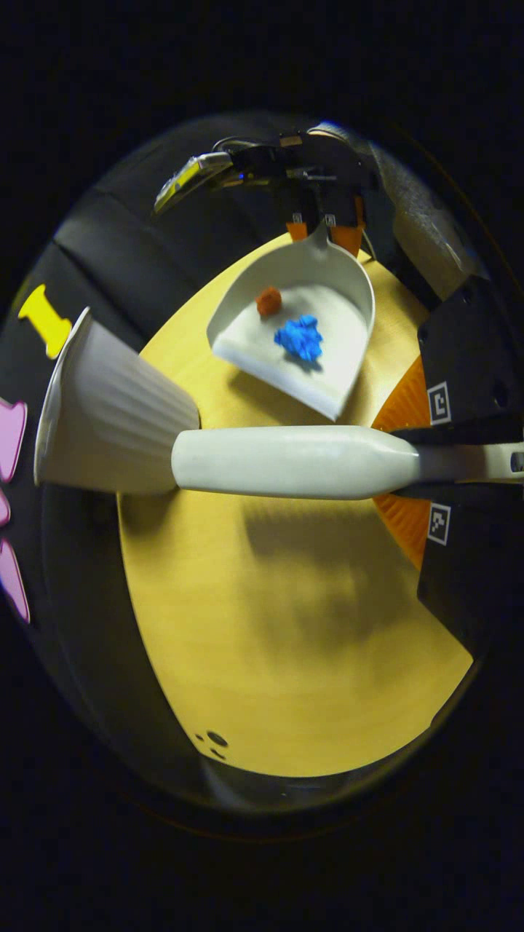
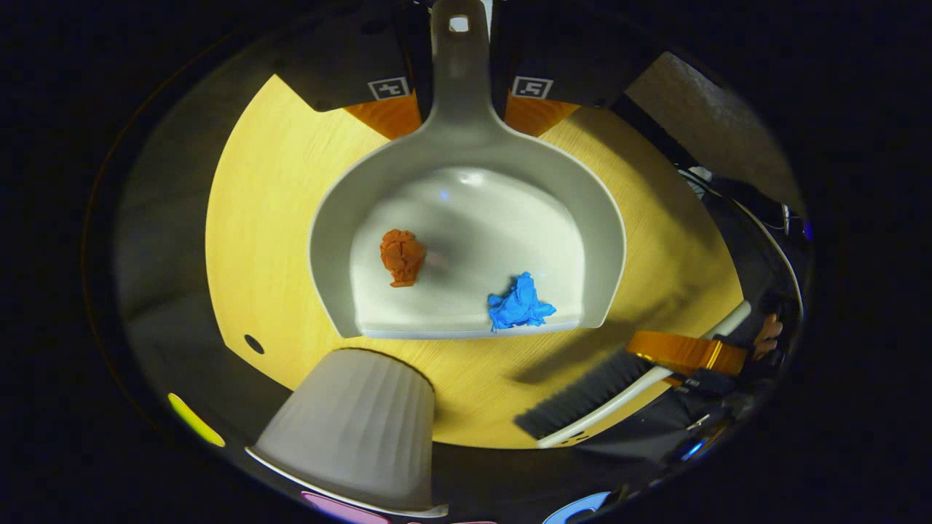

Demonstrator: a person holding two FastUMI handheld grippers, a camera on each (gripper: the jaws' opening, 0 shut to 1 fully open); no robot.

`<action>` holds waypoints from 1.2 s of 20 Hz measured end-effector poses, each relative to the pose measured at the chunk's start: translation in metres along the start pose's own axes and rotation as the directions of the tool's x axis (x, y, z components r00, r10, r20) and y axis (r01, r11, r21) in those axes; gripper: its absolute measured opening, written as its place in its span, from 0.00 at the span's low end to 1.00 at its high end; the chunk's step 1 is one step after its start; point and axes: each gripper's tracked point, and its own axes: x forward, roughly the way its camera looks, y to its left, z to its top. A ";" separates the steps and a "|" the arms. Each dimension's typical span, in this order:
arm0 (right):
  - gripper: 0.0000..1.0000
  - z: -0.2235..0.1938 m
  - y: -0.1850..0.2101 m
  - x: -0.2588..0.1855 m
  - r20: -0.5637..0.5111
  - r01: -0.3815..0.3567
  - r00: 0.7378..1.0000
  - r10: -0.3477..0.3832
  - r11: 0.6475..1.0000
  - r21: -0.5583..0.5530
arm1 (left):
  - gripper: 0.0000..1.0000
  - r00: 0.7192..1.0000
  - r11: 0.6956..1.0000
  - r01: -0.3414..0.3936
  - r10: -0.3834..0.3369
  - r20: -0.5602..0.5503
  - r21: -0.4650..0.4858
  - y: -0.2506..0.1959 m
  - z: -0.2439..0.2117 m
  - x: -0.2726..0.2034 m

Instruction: Pick up the small broom and dustpan from the desktop, sweep the trash into the dustpan with the broom, and then empty the trash into the garbage bin.

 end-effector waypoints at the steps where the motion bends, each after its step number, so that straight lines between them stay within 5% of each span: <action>1: 0.36 0.002 -0.003 -0.011 0.008 0.007 1.000 -0.007 1.000 0.013 | 0.25 1.000 1.000 -0.024 0.025 0.015 -0.015 0.010 -0.008 0.006; 13: 0.36 0.096 -0.060 -0.169 0.135 0.067 0.987 -0.084 0.990 0.126 | 0.25 0.994 0.995 -0.099 0.098 -0.041 -0.027 0.062 -0.088 0.016; 19: 0.36 0.171 -0.126 -0.201 0.176 0.193 0.961 -0.215 0.972 0.132 | 0.23 0.996 0.997 -0.068 0.067 -0.059 -0.030 0.059 -0.111 0.019; 24: 0.36 0.206 -0.168 -0.192 0.098 0.273 0.955 -0.281 0.958 0.082 | 0.25 0.995 0.997 -0.070 0.068 -0.069 -0.026 0.064 -0.121 0.018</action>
